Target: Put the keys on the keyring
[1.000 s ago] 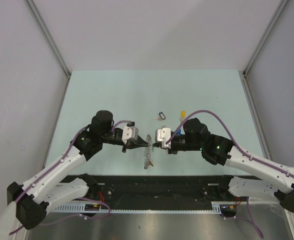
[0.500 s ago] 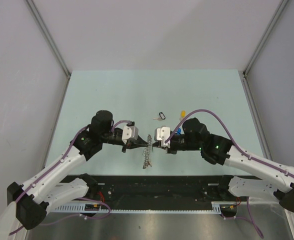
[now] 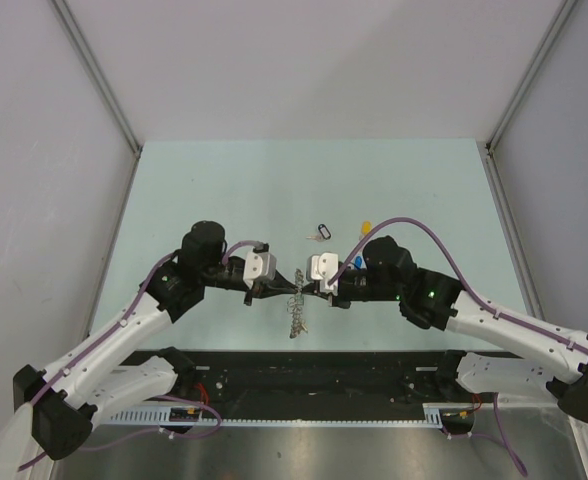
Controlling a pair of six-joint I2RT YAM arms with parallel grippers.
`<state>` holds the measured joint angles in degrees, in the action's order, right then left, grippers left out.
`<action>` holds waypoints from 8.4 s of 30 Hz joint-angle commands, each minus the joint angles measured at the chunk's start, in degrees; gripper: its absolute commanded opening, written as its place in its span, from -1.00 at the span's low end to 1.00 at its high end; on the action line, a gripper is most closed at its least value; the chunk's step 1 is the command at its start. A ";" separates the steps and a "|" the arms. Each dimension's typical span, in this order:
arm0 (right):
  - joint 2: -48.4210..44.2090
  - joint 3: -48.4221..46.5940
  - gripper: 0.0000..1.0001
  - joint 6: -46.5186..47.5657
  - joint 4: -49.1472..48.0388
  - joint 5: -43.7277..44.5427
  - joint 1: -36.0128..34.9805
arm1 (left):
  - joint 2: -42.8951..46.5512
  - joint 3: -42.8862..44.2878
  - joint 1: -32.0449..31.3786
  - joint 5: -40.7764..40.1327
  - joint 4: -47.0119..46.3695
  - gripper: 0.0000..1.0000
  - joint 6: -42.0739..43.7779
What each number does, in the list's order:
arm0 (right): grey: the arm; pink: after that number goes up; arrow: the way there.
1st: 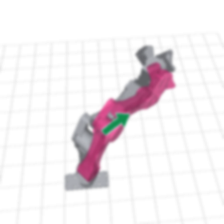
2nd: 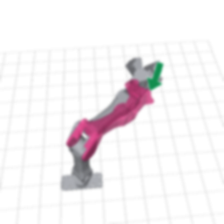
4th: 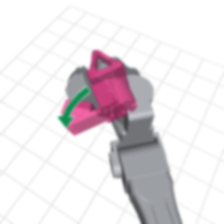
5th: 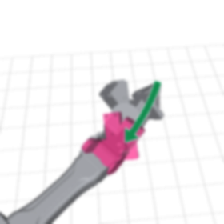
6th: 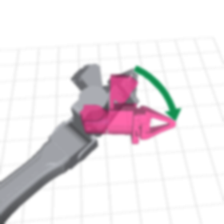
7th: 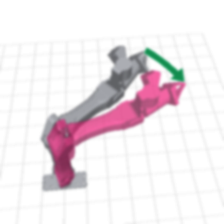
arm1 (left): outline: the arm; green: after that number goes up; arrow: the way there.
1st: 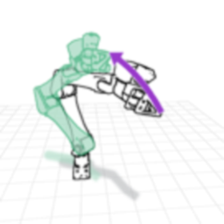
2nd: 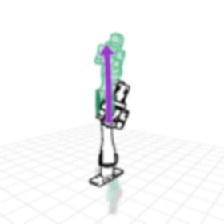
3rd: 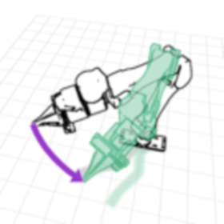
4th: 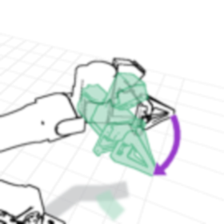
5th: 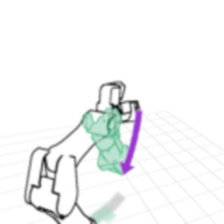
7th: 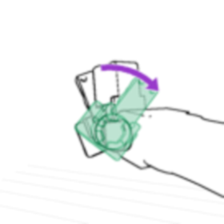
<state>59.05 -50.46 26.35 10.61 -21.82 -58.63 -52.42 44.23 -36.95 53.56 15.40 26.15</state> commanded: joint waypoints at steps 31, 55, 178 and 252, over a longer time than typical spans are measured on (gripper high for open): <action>-3.06 -2.10 -1.00 3.97 2.84 9.78 -4.30 | -1.63 2.53 1.44 -1.35 -3.97 -1.00 -9.89; -2.27 0.36 -1.00 2.74 -4.02 8.37 -4.30 | 9.44 -13.54 1.09 -13.83 -40.43 -1.00 -38.62; 0.54 -8.69 -1.00 10.21 9.69 1.87 -3.51 | 0.40 5.86 -2.16 -6.98 15.18 0.11 5.21; -0.24 -8.96 -1.00 8.63 12.85 2.05 -3.33 | -3.57 2.97 -3.83 -1.07 0.88 -1.00 -7.25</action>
<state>60.88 -56.55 36.01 23.66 -21.34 -62.04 -58.96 46.57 -40.60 53.04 21.10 22.24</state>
